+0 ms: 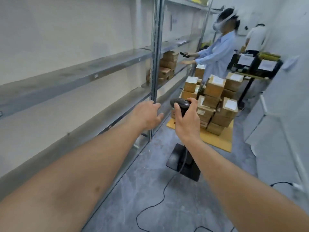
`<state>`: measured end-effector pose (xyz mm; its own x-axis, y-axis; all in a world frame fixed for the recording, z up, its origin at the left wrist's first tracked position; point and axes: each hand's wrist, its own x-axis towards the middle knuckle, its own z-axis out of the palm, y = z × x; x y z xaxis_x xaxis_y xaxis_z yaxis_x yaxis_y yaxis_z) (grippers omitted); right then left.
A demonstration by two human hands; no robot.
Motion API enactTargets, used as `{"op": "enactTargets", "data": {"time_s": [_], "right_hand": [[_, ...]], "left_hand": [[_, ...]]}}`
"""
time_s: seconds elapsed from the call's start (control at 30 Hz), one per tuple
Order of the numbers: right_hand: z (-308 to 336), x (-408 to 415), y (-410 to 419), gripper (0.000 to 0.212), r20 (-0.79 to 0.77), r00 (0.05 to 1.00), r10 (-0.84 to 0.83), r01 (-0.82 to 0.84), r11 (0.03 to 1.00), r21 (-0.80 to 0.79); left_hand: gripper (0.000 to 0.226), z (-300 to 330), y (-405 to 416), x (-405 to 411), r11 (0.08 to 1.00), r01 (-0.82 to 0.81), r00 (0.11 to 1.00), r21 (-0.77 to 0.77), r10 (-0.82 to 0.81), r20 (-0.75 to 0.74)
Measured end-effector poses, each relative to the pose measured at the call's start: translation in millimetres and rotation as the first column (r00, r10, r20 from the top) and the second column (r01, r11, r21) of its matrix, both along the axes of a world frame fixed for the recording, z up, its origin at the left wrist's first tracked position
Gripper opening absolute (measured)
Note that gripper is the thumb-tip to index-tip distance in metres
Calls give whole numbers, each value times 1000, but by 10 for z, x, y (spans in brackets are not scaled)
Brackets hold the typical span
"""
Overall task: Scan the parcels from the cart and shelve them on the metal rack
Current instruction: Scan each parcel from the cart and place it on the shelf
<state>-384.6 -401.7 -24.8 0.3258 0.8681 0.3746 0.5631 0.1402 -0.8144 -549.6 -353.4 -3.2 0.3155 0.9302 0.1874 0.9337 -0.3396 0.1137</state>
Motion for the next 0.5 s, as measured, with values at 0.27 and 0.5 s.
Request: {"op": "enactTargets", "data": {"time_s": [0.27, 0.5], "right_hand": [[-91, 1187, 740, 46, 2, 969, -245, 245, 969, 5], [-333, 2137, 1247, 44, -21, 900, -435, 434, 900, -38]], "left_hand": [[51, -88, 1031, 1420, 970, 241, 969, 14, -242, 53], [56, -306, 1751, 2536, 910, 411, 911, -47, -409, 50]]}}
